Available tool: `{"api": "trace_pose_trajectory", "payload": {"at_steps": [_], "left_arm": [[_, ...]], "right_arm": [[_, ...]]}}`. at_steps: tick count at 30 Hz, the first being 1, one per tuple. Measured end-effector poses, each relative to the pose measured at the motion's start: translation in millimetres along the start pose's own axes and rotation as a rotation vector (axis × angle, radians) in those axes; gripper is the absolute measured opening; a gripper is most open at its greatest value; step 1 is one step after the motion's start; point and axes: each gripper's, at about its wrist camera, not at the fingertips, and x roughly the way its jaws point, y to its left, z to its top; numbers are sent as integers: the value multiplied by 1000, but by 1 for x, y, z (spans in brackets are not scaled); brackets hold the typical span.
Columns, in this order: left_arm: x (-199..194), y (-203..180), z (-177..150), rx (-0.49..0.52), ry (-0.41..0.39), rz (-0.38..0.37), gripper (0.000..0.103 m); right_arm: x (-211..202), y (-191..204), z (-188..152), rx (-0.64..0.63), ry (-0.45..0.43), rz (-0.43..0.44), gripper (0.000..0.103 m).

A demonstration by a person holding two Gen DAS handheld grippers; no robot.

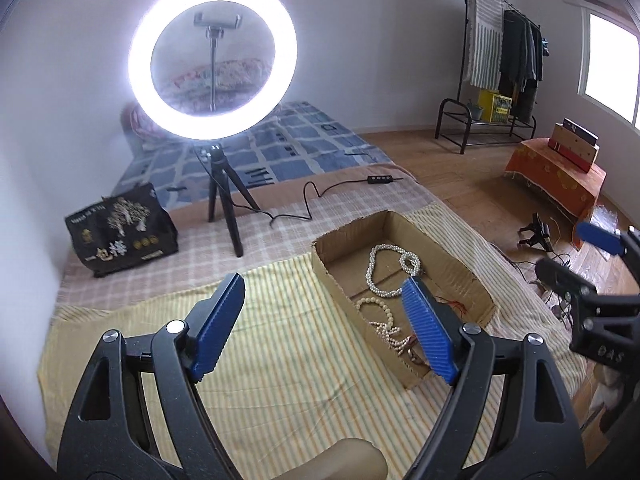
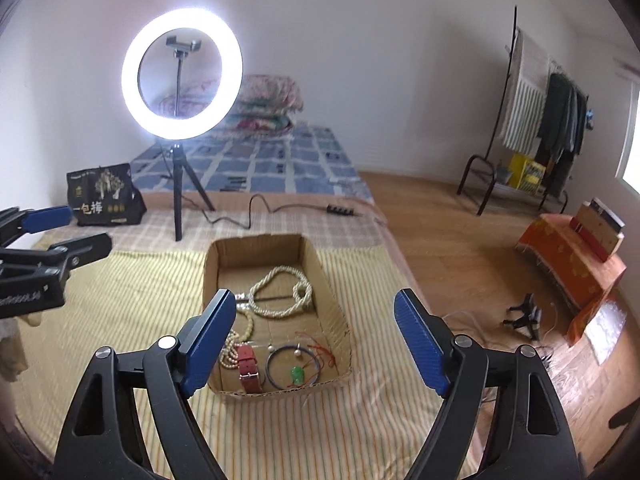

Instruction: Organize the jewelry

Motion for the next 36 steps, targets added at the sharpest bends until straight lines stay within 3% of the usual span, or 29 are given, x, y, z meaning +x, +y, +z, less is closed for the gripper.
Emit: {"api": "trace_pose_trajectory", "payload": {"at_steps": [5, 15, 36], "left_arm": [[-35, 2, -8, 33, -54, 21, 94], [-78, 10, -30, 40, -115, 26, 103], [-66, 11, -56, 68, -89, 49, 103]], "right_arm": [[-20, 10, 1, -13, -44, -46, 82], [-49, 29, -5, -9, -104, -24, 83], [-48, 26, -16, 14, -120, -56, 83]]}}
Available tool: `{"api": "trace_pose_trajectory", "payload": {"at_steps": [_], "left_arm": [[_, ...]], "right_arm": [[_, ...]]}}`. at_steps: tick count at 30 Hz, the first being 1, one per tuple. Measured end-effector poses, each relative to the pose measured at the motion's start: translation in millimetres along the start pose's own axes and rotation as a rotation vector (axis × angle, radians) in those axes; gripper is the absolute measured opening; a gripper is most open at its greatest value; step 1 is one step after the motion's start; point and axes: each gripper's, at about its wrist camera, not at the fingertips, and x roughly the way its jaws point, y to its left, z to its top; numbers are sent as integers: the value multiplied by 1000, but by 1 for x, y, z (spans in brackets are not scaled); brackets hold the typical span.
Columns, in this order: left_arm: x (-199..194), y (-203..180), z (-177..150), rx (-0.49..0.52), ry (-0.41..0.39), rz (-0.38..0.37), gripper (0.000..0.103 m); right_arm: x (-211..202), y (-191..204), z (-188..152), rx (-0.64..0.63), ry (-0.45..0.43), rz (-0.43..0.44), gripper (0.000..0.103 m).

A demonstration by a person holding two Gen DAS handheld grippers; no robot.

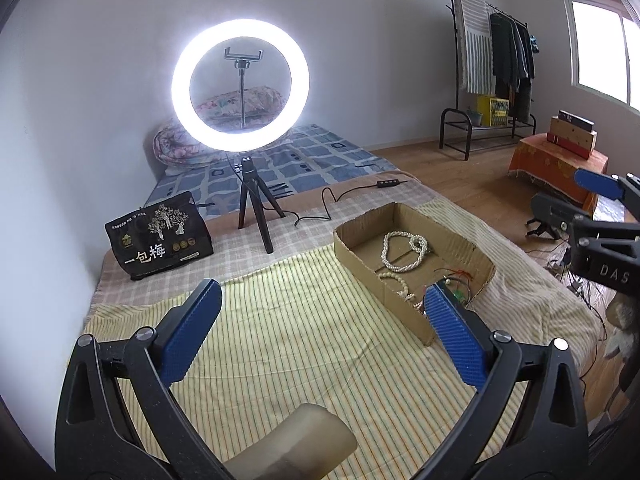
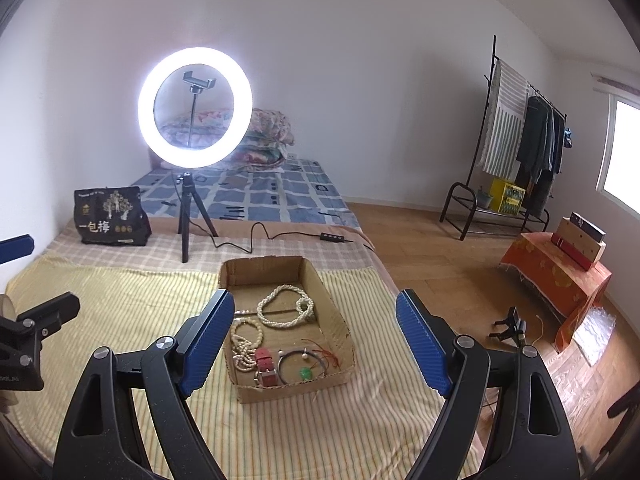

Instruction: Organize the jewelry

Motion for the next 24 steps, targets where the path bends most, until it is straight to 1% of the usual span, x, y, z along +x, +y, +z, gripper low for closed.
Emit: {"api": "trace_pose_trajectory", "payload": {"at_steps": [24], "left_arm": [[-2, -3, -1, 8, -10, -6, 103]], "right_arm": [[2, 3, -1, -2, 4, -2, 83]]}}
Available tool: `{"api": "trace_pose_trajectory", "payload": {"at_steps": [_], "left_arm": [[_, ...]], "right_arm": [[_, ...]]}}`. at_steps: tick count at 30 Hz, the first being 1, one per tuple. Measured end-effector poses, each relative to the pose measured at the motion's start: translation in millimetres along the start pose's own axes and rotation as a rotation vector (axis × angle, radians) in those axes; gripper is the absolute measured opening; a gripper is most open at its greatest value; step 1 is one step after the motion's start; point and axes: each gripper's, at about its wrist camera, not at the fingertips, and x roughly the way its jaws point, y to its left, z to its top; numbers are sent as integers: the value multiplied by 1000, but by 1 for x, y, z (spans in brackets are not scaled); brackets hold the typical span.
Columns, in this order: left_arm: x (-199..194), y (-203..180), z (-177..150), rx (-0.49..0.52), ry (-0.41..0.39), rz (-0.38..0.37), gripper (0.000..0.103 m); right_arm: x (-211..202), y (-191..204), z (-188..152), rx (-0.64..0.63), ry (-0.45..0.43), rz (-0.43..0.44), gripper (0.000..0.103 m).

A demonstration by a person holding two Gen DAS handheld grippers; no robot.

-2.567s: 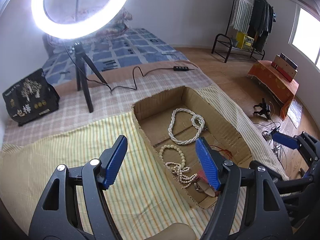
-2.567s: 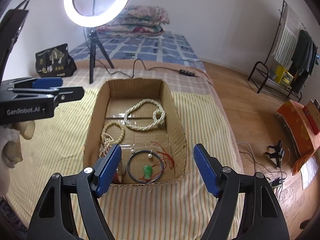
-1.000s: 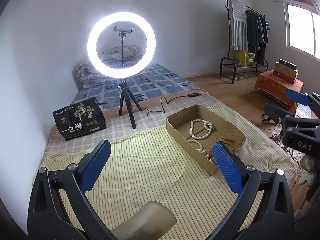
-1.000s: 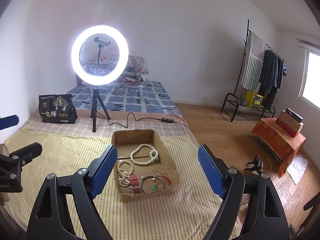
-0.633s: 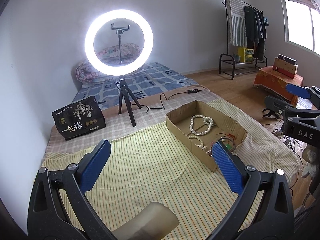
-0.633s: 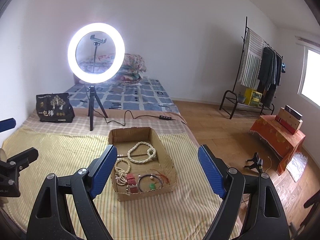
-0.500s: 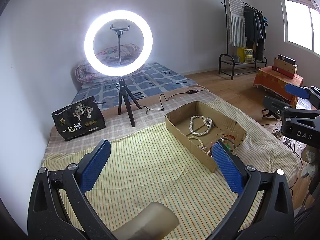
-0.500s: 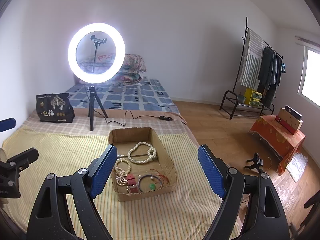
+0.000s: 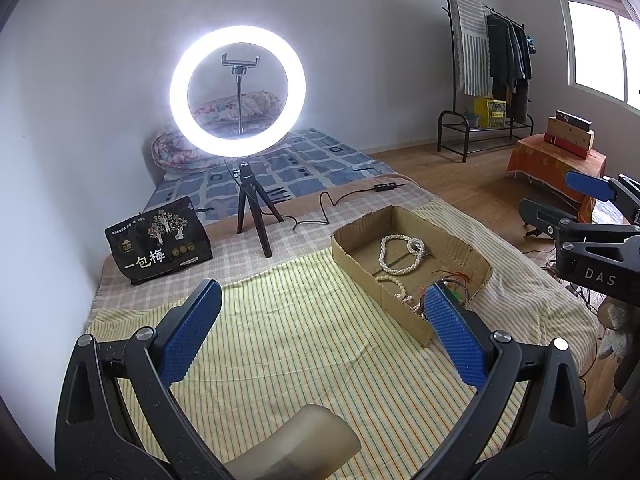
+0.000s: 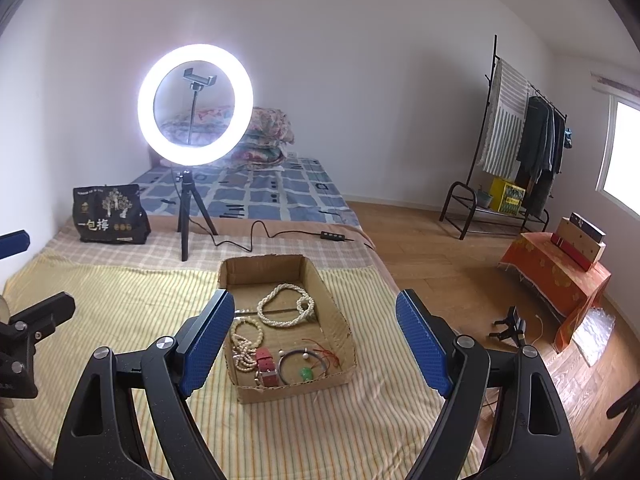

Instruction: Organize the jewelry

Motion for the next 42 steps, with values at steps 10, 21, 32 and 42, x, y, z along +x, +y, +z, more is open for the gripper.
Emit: {"api": "trace_pose_trajectory", "payload": {"at_steps": [10, 21, 32, 42], "left_arm": [[-2, 1, 3, 2, -4, 5, 103], [-2, 2, 7, 4, -6, 8, 103], [-2, 1, 7, 5, -7, 9, 103], [-3, 0, 7, 6, -10, 11, 103]], "right_arm": [[-1, -1, 0, 1, 0, -1, 83], [-1, -1, 0, -1, 2, -1, 83], [-1, -1, -3, -9, 4, 3, 83], [1, 0, -3, -11, 6, 4, 83]]}}
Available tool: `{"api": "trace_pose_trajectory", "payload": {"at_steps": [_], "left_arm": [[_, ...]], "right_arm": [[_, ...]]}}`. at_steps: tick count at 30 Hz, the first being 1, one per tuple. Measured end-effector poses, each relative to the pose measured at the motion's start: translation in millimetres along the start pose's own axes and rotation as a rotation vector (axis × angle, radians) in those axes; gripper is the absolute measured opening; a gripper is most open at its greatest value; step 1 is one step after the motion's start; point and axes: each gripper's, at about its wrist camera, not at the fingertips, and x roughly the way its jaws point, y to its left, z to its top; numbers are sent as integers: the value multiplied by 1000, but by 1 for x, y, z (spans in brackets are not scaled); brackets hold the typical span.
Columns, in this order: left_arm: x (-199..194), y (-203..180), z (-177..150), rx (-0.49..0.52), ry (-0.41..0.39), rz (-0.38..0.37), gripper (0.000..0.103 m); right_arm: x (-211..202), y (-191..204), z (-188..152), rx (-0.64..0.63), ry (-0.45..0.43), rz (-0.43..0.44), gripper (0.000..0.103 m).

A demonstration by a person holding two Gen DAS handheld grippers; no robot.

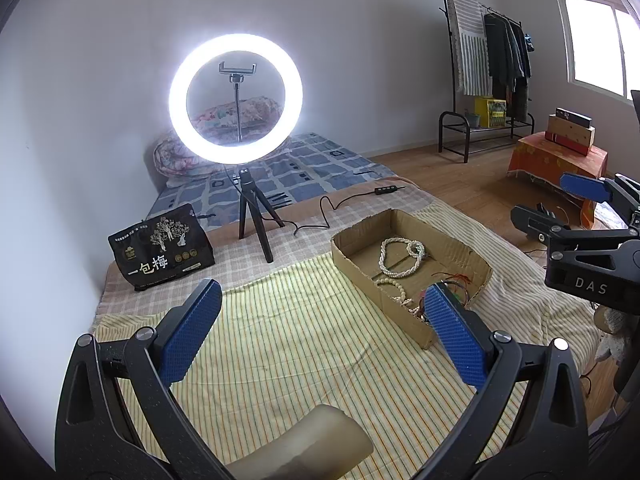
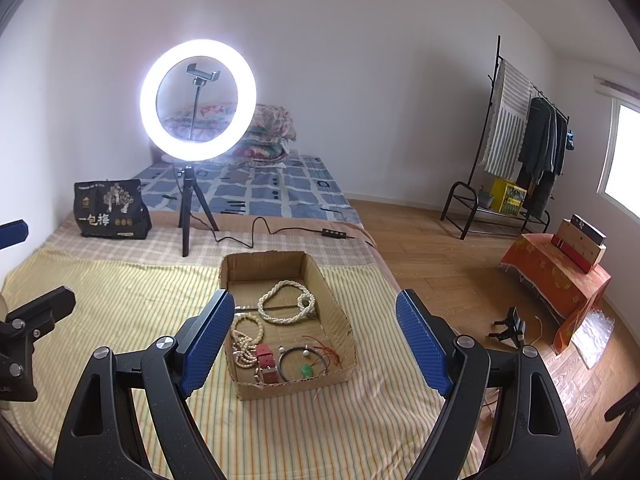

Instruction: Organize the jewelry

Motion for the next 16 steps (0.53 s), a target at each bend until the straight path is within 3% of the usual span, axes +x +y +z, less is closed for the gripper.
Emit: {"api": "trace_pose_trajectory", "payload": {"at_steps": [16], "left_arm": [[0, 0, 6, 18, -20, 27, 103]], "right_arm": [[1, 0, -3, -13, 9, 7, 83]]}}
